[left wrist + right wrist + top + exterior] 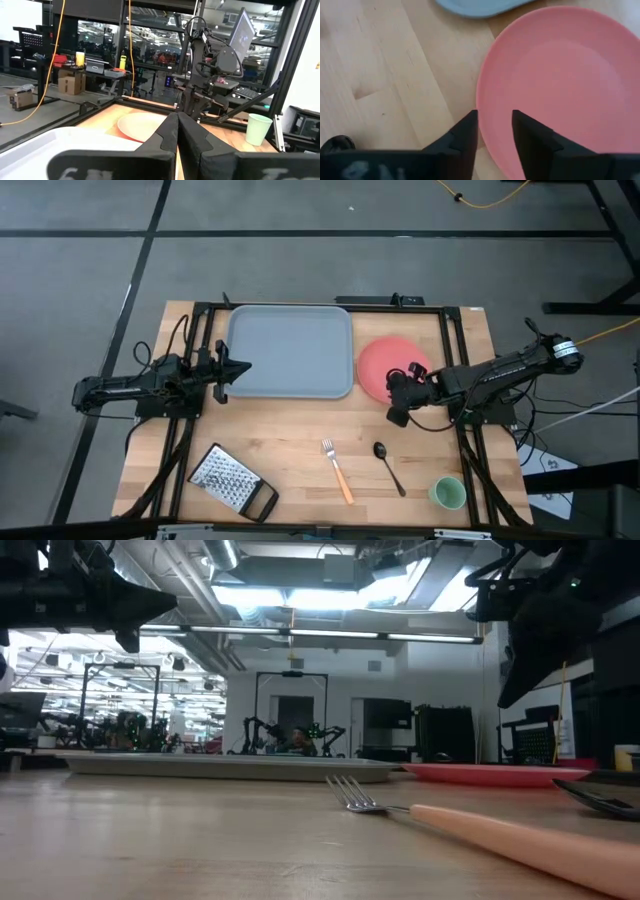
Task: Pick and place plate/cup/fork/spoon on tray
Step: Put the pink plate on the gray serving tray, then put the green cup on the gray serving tray
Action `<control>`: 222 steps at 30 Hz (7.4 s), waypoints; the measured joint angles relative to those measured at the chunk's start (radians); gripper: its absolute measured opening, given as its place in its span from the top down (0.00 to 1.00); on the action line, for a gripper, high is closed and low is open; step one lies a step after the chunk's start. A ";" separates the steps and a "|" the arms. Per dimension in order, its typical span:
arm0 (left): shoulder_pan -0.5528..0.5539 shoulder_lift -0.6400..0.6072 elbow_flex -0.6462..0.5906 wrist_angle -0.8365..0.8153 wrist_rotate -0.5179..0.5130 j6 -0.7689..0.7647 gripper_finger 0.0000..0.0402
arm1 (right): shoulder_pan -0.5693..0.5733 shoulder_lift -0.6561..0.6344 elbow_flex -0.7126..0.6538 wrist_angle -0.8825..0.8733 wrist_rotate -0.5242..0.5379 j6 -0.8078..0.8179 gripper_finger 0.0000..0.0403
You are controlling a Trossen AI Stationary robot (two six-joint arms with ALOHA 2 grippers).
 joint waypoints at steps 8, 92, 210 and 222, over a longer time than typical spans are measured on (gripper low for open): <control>0.000 0.000 0.000 0.000 -0.001 0.000 1.00 | 0.000 0.000 0.000 0.031 -0.060 -0.109 0.59; 0.000 0.000 0.000 -0.006 -0.062 -0.053 1.00 | -0.049 0.492 0.536 0.272 0.555 -0.736 0.99; -0.019 0.000 0.000 0.033 -0.176 -0.062 1.00 | 0.579 0.557 0.826 -0.722 -0.721 0.381 0.87; -0.019 0.000 0.000 0.053 -0.183 -0.078 1.00 | 0.844 0.503 0.826 -0.810 -0.569 0.568 0.87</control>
